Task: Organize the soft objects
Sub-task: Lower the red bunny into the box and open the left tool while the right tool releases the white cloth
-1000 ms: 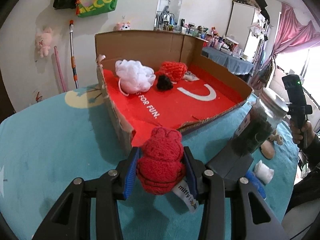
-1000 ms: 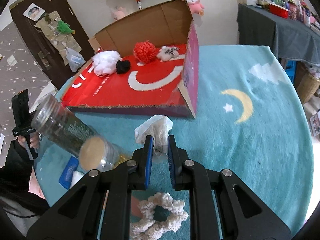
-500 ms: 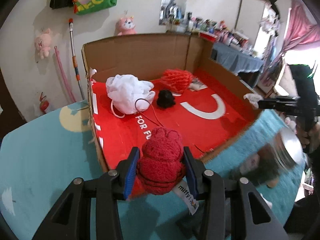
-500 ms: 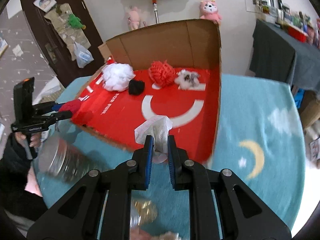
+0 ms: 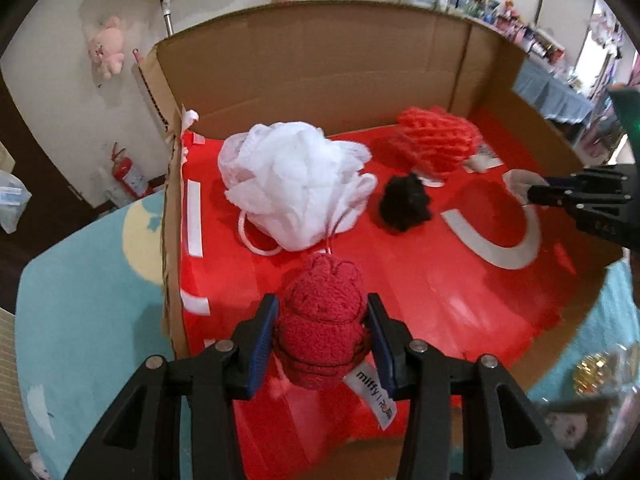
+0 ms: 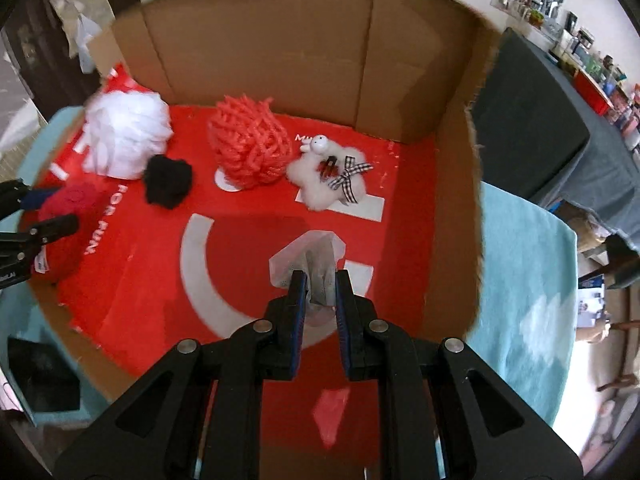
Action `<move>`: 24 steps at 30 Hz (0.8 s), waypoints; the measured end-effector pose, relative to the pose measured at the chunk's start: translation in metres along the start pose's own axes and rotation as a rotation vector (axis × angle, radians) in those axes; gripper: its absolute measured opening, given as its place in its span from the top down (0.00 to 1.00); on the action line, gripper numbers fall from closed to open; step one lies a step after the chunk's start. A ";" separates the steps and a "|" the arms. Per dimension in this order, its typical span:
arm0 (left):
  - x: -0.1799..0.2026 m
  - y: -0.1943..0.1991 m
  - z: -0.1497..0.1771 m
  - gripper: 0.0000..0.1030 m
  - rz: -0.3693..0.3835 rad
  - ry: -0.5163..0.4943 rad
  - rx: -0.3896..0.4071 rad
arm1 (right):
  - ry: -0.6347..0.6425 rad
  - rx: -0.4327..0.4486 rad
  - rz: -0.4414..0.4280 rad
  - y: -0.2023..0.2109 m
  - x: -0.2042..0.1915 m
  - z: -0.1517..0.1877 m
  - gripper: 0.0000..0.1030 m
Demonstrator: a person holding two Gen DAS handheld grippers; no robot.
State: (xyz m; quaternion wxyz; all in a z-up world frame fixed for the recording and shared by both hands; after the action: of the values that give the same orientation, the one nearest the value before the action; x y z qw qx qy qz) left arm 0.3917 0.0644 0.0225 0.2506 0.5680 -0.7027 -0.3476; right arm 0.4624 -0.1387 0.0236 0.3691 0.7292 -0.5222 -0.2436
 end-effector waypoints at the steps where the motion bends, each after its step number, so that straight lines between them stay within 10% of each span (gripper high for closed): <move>1: -0.001 -0.005 -0.001 0.55 -0.013 -0.002 -0.010 | 0.011 -0.006 0.014 -0.003 -0.001 -0.002 0.87; 20: 0.007 -0.009 -0.007 0.42 -0.079 -0.045 0.000 | 0.067 -0.057 0.063 -0.026 -0.008 -0.002 0.80; 24: 0.007 0.002 -0.009 0.32 -0.070 -0.032 0.036 | 0.064 -0.049 0.041 -0.022 -0.013 0.000 0.64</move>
State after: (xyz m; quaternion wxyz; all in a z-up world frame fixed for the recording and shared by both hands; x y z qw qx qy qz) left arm 0.3958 0.0563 0.0300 0.2166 0.5912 -0.6923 -0.3525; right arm 0.4707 -0.1226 0.0062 0.4084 0.7164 -0.5190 -0.2252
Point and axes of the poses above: each gripper's, at about its wrist camera, not at the fingertips, and y roughly against the way its jaws point, x to its right, z to its underside, the point moved 6 cm from there along -y, roughly the way its jaws point, and after that the axes turned 11 degrees about x, right-handed, at the moved point
